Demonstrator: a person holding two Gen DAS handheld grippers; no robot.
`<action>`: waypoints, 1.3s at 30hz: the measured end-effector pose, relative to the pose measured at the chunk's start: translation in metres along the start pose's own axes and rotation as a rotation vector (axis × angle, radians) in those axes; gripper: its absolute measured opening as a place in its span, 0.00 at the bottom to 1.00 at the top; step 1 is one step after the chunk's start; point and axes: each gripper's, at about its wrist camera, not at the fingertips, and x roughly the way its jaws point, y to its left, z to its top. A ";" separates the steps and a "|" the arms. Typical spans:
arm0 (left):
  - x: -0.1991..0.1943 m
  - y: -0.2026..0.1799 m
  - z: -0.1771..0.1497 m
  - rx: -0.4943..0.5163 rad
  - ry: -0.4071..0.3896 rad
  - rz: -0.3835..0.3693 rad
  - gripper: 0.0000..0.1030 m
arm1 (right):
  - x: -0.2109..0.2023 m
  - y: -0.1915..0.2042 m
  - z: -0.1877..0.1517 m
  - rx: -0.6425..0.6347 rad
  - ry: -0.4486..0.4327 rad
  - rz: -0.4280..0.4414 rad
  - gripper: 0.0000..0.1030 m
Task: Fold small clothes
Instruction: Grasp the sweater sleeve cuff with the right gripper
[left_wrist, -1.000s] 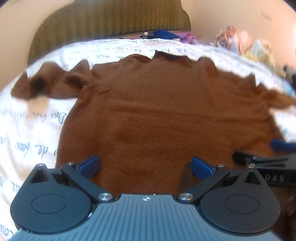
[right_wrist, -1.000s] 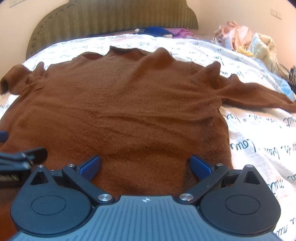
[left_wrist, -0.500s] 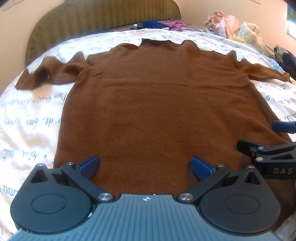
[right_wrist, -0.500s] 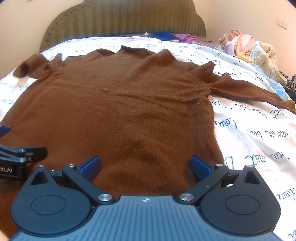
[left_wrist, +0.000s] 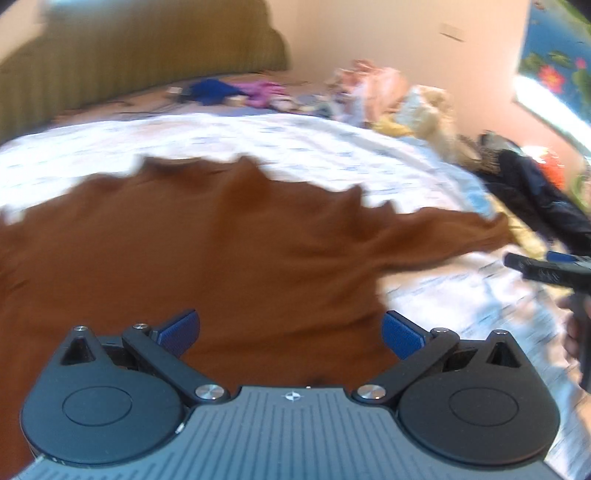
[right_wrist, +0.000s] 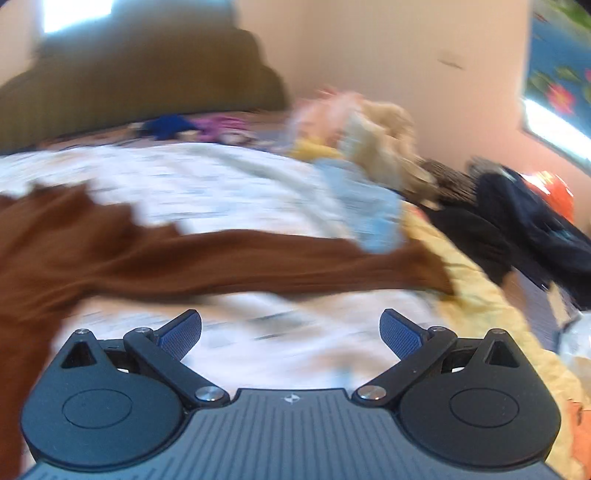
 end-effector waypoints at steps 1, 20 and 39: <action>0.011 -0.011 0.007 0.016 0.002 -0.027 1.00 | 0.013 -0.023 0.006 0.044 0.014 0.012 1.00; 0.139 -0.081 0.069 0.001 0.013 -0.096 1.00 | 0.151 -0.173 0.027 0.600 0.267 0.211 0.97; 0.122 -0.024 0.072 -0.067 0.018 -0.078 1.00 | 0.065 -0.093 0.083 0.470 0.050 0.355 0.05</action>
